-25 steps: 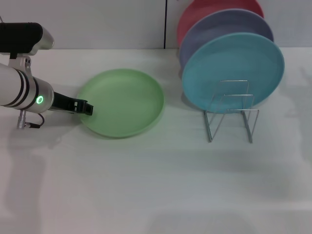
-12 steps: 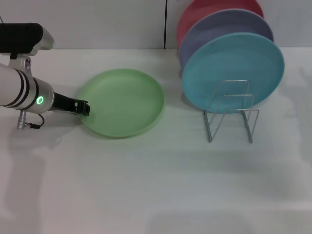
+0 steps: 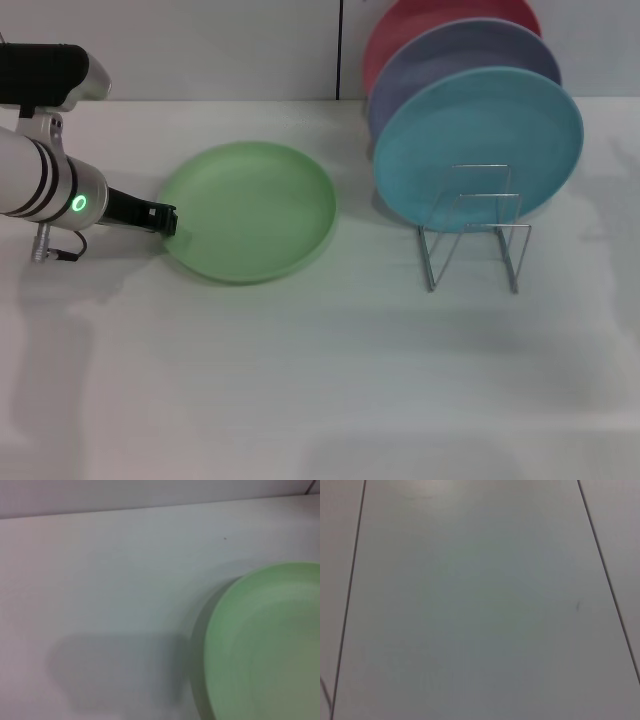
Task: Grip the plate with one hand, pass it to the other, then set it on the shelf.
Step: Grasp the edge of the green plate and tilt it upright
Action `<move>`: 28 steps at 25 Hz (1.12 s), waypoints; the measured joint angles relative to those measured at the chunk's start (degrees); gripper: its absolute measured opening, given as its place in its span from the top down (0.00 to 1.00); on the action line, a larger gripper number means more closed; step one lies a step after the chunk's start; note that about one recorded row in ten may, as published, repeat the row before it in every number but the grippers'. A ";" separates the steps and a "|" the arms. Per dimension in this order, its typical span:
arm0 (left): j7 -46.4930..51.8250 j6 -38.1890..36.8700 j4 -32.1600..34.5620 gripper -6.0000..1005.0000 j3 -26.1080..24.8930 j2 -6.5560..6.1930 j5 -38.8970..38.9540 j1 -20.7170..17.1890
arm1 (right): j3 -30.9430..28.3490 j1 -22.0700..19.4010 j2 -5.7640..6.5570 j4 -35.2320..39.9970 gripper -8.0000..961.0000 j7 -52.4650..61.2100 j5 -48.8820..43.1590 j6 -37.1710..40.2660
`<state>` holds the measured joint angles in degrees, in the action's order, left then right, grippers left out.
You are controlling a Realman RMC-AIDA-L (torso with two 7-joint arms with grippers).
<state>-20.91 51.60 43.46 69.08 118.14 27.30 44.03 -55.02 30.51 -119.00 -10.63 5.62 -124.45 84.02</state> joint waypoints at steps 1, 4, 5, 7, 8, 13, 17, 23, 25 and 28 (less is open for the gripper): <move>0.00 0.04 0.01 0.78 0.00 0.02 -0.08 0.04 | 0.00 0.02 0.00 0.00 0.45 0.00 0.00 0.01; 0.00 0.09 0.03 0.80 0.00 0.02 -0.14 0.08 | 0.00 0.06 0.00 0.00 0.45 0.00 0.00 0.01; 0.00 0.10 0.05 0.81 0.00 0.02 -0.15 0.10 | 0.00 0.07 0.00 0.00 0.45 0.00 0.00 0.01; 0.00 0.19 0.11 0.82 0.00 -0.01 -0.43 0.14 | 0.00 0.07 0.00 0.00 0.45 0.00 0.00 0.01; 0.01 0.28 0.16 0.82 0.00 -0.03 -0.73 0.17 | 0.00 0.07 0.00 0.00 0.45 0.00 0.00 0.01; 0.03 0.51 0.21 0.84 -0.25 -0.01 -1.56 0.26 | 0.00 0.07 0.00 0.00 0.45 0.00 0.00 0.01; 0.01 0.52 0.22 0.86 -0.44 -0.05 -1.56 0.27 | 0.00 0.07 0.00 0.00 0.45 0.00 0.00 0.02; -0.01 0.75 0.22 0.90 -0.44 -0.12 -1.64 0.27 | 0.00 0.07 0.00 0.00 0.45 0.00 0.00 0.02; -0.01 0.86 0.23 0.90 -0.48 -0.16 -2.12 0.27 | 0.00 0.07 0.00 0.00 0.45 0.00 0.00 0.02; -0.01 1.03 0.23 0.90 -0.53 -0.18 -2.88 0.26 | 0.00 0.07 0.00 0.00 0.45 0.00 0.00 0.02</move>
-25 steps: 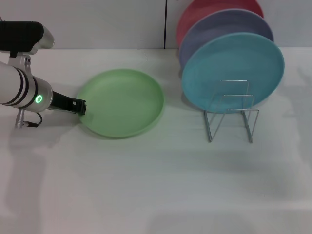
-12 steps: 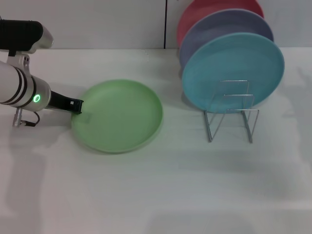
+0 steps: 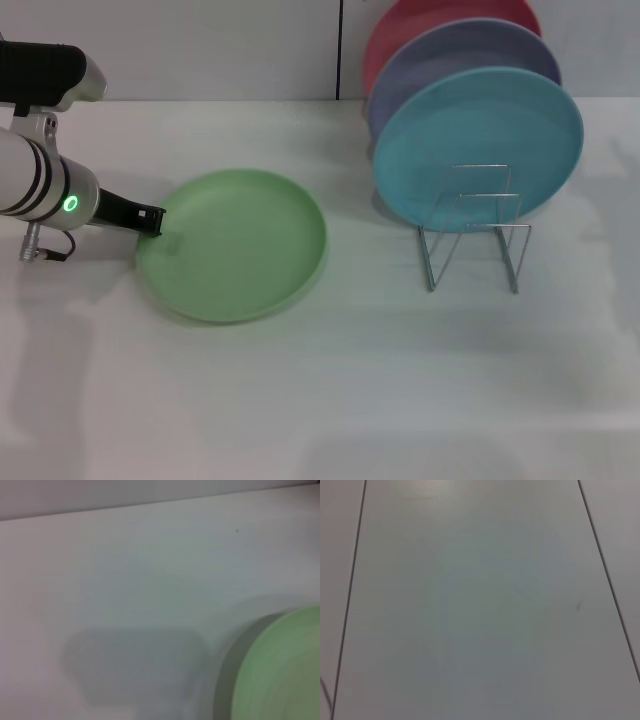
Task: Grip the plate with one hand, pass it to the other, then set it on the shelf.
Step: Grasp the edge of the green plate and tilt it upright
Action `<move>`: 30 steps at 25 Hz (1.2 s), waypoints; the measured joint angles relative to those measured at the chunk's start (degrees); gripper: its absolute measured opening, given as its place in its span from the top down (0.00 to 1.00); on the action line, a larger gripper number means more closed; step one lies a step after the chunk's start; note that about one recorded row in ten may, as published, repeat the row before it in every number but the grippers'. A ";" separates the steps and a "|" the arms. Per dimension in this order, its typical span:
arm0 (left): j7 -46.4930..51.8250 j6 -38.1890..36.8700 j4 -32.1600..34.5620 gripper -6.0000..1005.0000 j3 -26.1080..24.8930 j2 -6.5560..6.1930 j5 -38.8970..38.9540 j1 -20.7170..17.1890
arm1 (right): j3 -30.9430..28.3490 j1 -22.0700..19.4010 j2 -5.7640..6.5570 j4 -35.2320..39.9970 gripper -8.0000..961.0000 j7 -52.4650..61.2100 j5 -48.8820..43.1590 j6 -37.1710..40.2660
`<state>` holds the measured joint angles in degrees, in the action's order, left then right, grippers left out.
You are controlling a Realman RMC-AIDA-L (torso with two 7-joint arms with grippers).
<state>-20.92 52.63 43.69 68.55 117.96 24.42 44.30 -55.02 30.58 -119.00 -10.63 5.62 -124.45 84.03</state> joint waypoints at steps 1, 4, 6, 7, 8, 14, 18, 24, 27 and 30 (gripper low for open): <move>0.00 0.01 0.00 0.90 0.00 0.00 -0.02 0.00 | 0.00 0.00 0.00 0.00 0.45 0.00 0.00 0.00; -0.05 0.05 0.23 0.90 0.00 -0.01 -0.03 -0.14 | 0.00 0.00 0.00 0.00 0.45 0.00 0.00 -0.02; -0.39 0.07 0.58 0.91 0.00 -0.01 0.01 -0.35 | 0.00 0.00 0.00 -0.01 0.45 0.00 0.00 -0.09; -0.60 0.11 0.76 0.91 0.00 -0.01 0.11 -0.47 | 0.00 0.00 0.00 0.00 0.45 0.00 0.00 -0.13; -0.75 0.16 0.93 0.91 -0.05 -0.01 0.21 -0.57 | 0.00 0.00 0.00 0.00 0.45 0.00 0.00 -0.17; -3.77 1.20 3.17 0.93 -3.21 -0.01 2.34 -1.77 | 0.00 -0.03 0.00 0.00 0.45 0.00 0.00 -0.34; -9.12 2.48 3.34 0.94 -8.15 -0.01 6.69 -2.75 | 0.00 -0.07 0.00 0.00 0.45 0.00 0.00 -0.35; -15.99 2.29 4.94 0.96 -12.40 -0.01 14.11 -6.95 | -0.01 0.15 0.00 0.00 0.45 0.00 0.00 -0.52; -19.56 1.90 5.61 0.96 -14.13 -0.02 18.10 -9.40 | 0.00 0.24 0.00 0.00 0.45 0.00 0.00 -0.56; -24.16 1.84 5.69 0.96 -17.38 -0.06 22.47 -11.70 | 0.00 0.25 0.00 0.00 0.45 0.00 0.00 -0.59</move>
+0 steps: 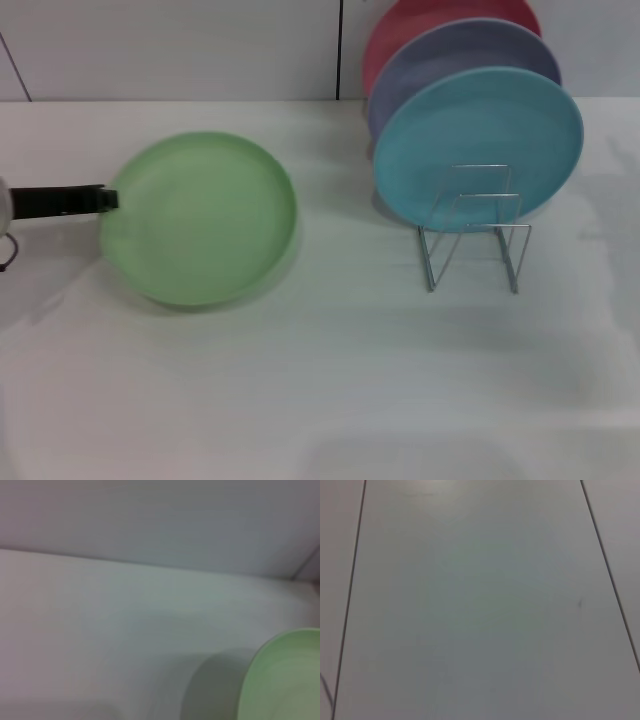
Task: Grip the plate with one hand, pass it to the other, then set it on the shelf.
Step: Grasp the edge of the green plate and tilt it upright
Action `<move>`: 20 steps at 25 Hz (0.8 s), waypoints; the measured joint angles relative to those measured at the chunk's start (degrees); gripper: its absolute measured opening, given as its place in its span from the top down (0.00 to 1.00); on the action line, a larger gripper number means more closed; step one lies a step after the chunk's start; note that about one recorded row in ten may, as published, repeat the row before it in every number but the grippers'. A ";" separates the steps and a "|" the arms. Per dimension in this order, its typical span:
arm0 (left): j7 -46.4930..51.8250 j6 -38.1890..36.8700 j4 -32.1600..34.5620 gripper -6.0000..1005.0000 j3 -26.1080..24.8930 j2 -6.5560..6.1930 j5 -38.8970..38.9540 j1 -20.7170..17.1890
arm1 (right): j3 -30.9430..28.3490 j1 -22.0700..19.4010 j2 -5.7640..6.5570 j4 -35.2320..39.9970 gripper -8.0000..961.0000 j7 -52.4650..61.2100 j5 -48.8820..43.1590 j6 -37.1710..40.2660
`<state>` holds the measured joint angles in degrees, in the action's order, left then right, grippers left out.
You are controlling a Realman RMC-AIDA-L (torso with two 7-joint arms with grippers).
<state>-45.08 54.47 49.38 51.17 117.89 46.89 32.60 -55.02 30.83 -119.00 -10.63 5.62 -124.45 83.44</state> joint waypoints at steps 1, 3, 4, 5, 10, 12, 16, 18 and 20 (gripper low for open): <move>-1.96 0.00 0.02 0.96 -1.01 0.02 2.18 -0.98 | 0.00 0.00 0.00 0.00 0.45 0.00 0.00 -0.01; -6.17 -0.01 -0.01 0.96 -2.47 0.08 7.43 -3.05 | 0.02 -0.08 0.00 0.00 0.45 0.00 0.00 -0.02; -9.57 -0.01 -0.24 0.96 -3.13 0.12 11.59 -4.39 | 0.13 -0.15 0.00 0.00 0.45 0.00 0.00 -0.03; -11.91 -0.01 -0.47 0.96 -3.51 0.15 14.42 -5.31 | 0.30 -0.22 0.00 0.00 0.45 0.00 0.00 -0.03; -34.75 0.62 -7.39 0.96 -4.15 0.26 41.13 -11.34 | 1.54 -0.47 0.00 0.00 0.45 0.00 0.00 -0.04; -38.30 0.94 -9.18 0.96 -4.19 0.27 45.09 -11.79 | 2.74 -0.51 -0.08 0.00 0.45 0.00 0.00 0.00; -53.15 3.42 -17.52 0.96 -4.26 0.43 59.99 -12.55 | 4.47 -0.57 -0.19 -0.02 0.46 -0.08 0.00 0.23; -60.48 5.13 -21.76 0.96 -4.28 0.57 66.12 -12.47 | 5.30 -0.60 -0.24 -0.30 0.46 -0.33 0.00 0.12; -67.05 7.48 -26.69 0.96 -4.27 0.68 71.53 -11.92 | 6.10 -0.62 -0.25 -0.58 0.46 -0.42 0.00 0.01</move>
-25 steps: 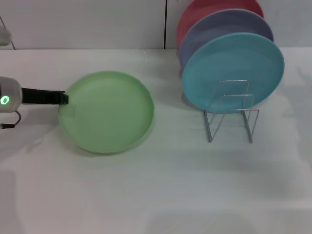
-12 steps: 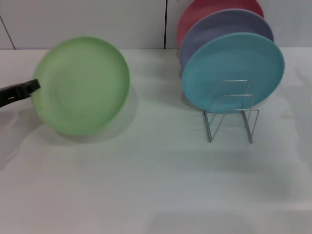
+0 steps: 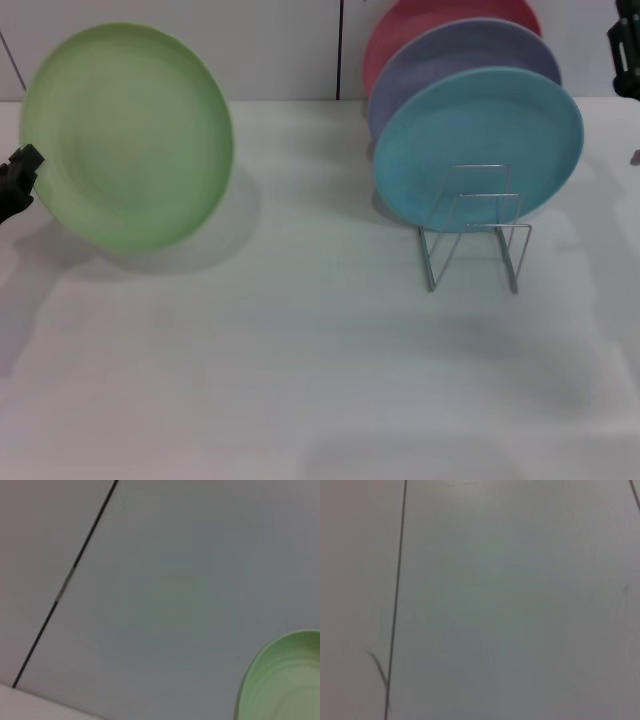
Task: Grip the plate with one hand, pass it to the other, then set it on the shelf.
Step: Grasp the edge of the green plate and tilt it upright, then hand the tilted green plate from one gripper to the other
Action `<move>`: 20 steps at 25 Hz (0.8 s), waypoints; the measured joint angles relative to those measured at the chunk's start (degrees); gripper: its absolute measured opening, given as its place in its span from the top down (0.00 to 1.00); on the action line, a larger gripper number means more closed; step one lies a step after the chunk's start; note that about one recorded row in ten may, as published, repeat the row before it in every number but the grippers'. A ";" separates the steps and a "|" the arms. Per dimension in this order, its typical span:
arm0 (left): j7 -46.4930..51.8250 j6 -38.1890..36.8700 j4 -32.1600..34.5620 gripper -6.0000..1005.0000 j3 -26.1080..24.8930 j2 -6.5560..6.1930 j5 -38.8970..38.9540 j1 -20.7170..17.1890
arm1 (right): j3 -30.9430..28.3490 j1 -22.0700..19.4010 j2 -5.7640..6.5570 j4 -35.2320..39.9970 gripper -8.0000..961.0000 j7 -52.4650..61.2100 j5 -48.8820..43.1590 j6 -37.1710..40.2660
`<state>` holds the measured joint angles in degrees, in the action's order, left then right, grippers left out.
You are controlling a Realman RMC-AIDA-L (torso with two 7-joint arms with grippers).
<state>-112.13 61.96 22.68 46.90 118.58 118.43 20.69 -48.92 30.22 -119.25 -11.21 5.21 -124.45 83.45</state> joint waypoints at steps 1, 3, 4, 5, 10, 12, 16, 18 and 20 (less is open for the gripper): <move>-2.61 1.11 -1.98 0.96 0.03 0.04 1.70 0.34 | 0.48 -0.05 0.00 -0.14 0.46 -0.01 0.00 0.00; -7.87 3.57 -6.11 0.96 -0.03 0.21 4.38 1.21 | 1.67 -0.33 -0.02 -0.46 0.46 -0.01 0.00 0.03; -9.90 4.60 -7.74 0.96 -0.10 0.30 5.30 1.54 | 2.46 -0.50 -0.02 -0.76 0.46 -0.01 0.00 0.07; -12.03 5.69 -9.47 0.96 -0.14 0.39 6.49 1.93 | 3.21 -0.64 -0.02 -1.10 0.46 -0.02 0.00 0.15; -20.28 9.52 -16.92 0.96 -0.68 0.53 9.90 4.65 | 7.38 -1.06 -0.02 -2.17 0.46 -0.11 0.00 0.86; -23.04 10.26 -19.40 0.96 -1.91 0.56 10.61 5.63 | 8.68 -1.07 -0.02 -2.69 0.46 -0.12 0.00 1.15; -27.13 11.58 -22.85 0.96 -5.11 0.59 11.15 6.95 | 10.33 -1.14 -0.02 -4.08 0.46 -0.15 0.00 1.51; -27.80 12.00 -23.16 0.96 -5.76 0.60 11.18 7.03 | 11.29 -1.15 -0.02 -4.56 0.46 -0.15 0.00 1.79; -27.98 12.40 -23.26 0.96 -6.35 0.60 11.24 7.03 | 12.42 -1.15 -0.02 -5.08 0.46 -0.17 0.00 2.02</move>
<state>-140.11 74.36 -0.57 40.55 119.18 129.66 27.72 -36.50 29.06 -119.26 -16.28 5.03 -124.45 85.47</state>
